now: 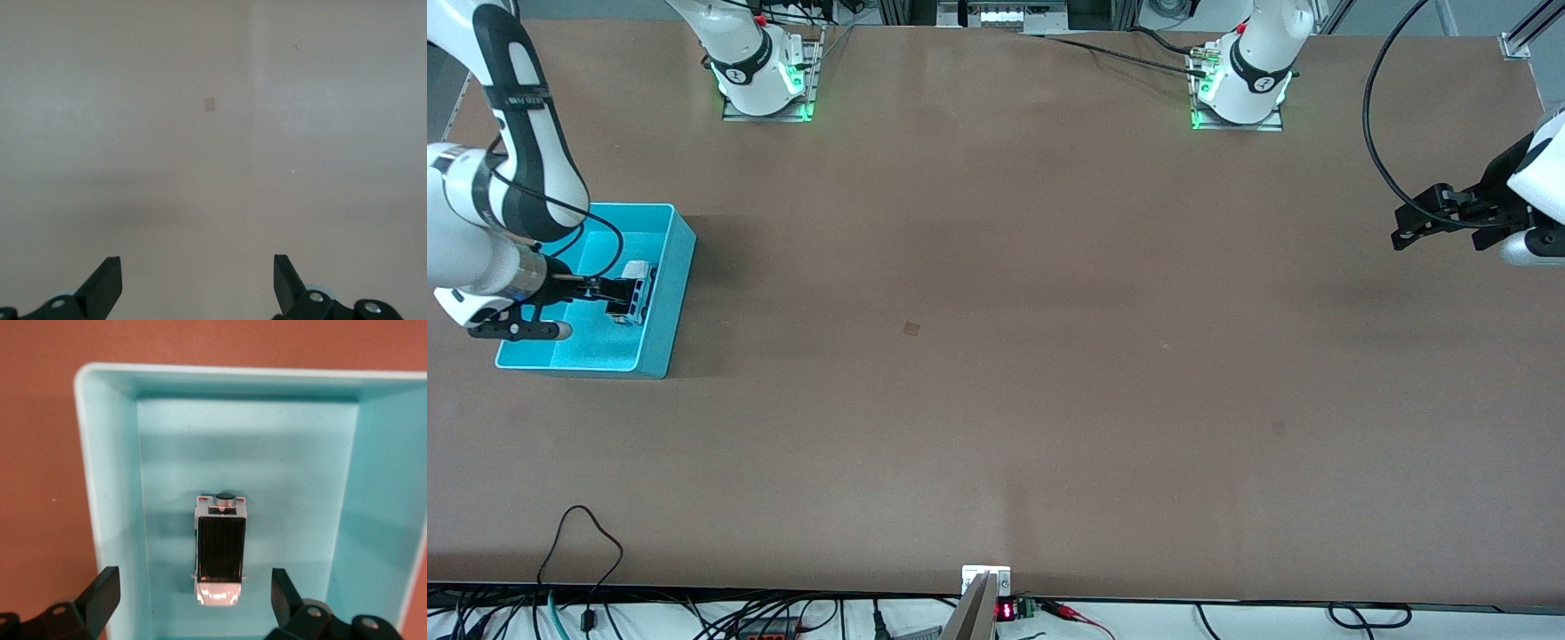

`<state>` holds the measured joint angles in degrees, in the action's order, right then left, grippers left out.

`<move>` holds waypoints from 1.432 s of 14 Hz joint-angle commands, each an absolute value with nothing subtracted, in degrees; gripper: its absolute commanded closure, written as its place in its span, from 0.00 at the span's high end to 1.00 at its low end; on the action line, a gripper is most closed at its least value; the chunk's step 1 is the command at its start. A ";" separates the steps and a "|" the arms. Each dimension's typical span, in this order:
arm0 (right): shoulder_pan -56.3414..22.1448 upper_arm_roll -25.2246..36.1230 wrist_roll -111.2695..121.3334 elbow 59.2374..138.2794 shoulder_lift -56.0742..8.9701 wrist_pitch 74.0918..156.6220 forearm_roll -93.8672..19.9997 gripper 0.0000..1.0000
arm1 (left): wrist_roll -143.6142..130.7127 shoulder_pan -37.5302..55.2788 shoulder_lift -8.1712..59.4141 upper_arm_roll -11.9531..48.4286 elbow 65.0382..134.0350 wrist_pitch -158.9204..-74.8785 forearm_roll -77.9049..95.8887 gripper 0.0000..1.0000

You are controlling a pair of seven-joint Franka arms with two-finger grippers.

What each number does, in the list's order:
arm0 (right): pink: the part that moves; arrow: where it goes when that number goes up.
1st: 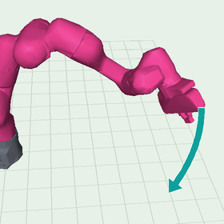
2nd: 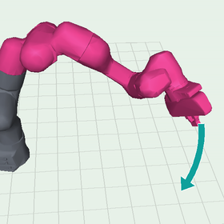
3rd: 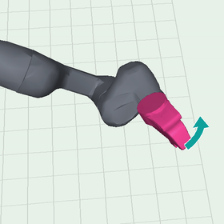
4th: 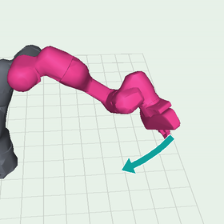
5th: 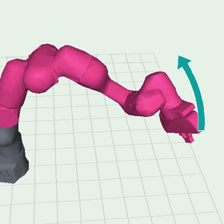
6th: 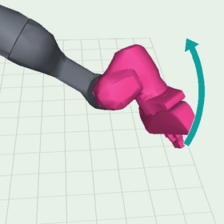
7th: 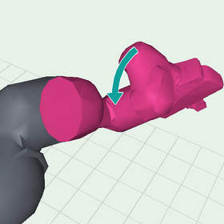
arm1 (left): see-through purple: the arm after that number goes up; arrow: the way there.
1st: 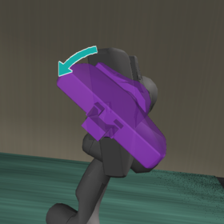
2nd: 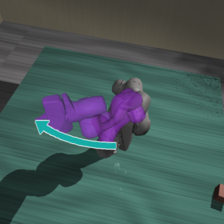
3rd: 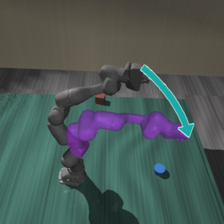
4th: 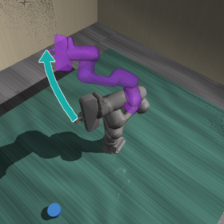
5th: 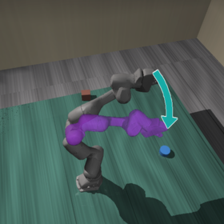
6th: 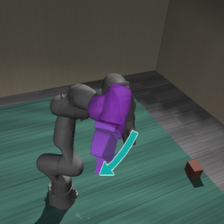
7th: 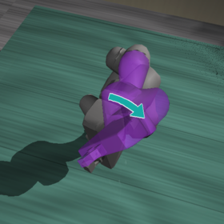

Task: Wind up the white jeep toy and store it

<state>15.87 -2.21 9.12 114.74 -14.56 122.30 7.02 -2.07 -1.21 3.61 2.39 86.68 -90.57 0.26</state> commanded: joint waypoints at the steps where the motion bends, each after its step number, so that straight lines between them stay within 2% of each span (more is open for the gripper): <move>1: 15.65 -3.16 9.23 113.13 -9.07 115.95 6.59 1.00 | -2.37 -1.32 2.55 2.37 87.54 -90.79 1.58 1.00; 4: 15.12 -4.74 10.02 109.17 -5.28 109.53 6.59 1.00 | -2.37 -1.32 2.55 2.37 87.54 -90.79 1.58 1.00; 11: 14.68 -5.89 9.49 101.17 0.25 102.14 4.23 1.00 | -2.37 -1.32 2.46 2.37 87.54 -91.05 1.58 1.00; 14: 12.83 -5.80 9.32 96.25 0.26 95.56 4.13 1.00 | -2.29 -1.32 2.37 2.46 87.54 -91.32 1.67 1.00; 18: 11.52 -5.63 9.58 94.49 -0.35 93.52 4.13 1.00 | -2.29 -1.32 2.46 2.37 87.63 -91.05 1.67 1.00; 20: 8.20 -4.93 9.14 93.78 -0.61 92.90 4.22 1.00 | -2.20 -1.32 2.46 2.37 87.54 -91.05 1.67 1.00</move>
<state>11.28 -5.93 9.29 96.11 0.34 95.02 4.77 -2.07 -1.20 3.55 2.40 86.69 -90.79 0.26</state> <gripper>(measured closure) 0.000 0.000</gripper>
